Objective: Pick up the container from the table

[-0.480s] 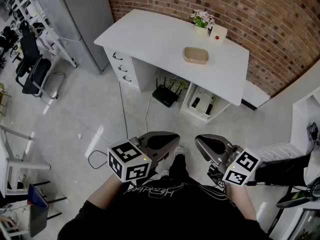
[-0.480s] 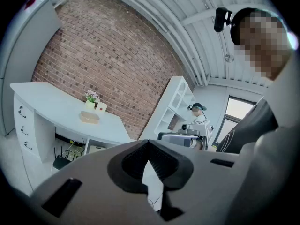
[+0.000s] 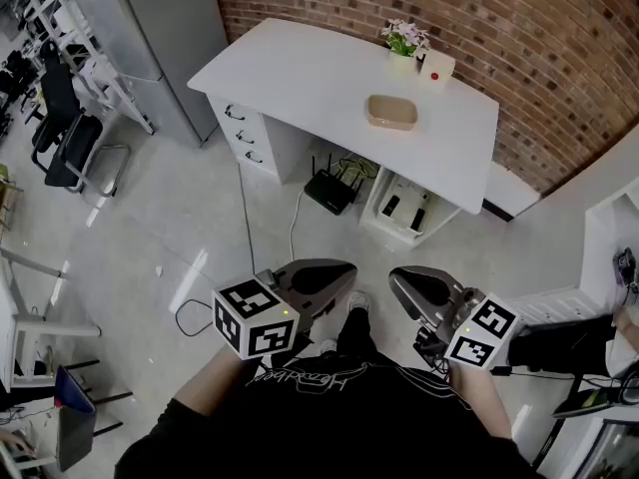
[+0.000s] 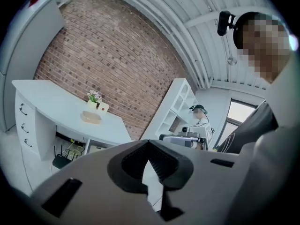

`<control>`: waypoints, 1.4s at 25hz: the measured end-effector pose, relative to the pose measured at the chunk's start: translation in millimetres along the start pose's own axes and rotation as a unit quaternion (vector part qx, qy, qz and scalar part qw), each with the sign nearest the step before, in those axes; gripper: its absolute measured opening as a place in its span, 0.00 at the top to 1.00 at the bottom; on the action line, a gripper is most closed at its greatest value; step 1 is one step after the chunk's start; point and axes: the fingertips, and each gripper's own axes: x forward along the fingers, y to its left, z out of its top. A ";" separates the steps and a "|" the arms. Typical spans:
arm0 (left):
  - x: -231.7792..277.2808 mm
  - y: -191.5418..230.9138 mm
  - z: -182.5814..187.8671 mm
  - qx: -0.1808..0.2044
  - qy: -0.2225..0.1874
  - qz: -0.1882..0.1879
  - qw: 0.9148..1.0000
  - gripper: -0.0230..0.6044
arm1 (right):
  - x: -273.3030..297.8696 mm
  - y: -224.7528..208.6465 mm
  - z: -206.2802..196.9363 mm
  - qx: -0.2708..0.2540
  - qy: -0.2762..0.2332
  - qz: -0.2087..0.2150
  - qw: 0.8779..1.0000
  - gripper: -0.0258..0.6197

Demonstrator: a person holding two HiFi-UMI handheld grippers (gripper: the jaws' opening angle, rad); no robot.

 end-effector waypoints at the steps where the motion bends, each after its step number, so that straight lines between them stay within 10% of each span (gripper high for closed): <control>1: 1.1 1.9 0.7 -0.002 0.000 0.001 1.000 0.96 | 1.2 -2.4 0.3 0.004 0.000 0.001 1.000 0.96; 11: 24.4 36.4 7.1 -0.050 0.004 0.027 0.998 0.96 | 12.6 -40.3 3.4 0.032 0.008 0.011 0.999 0.95; 35: 179.9 89.1 116.0 -0.014 0.010 0.025 1.000 0.96 | 3.5 -209.6 115.4 0.039 -0.036 0.014 0.998 0.95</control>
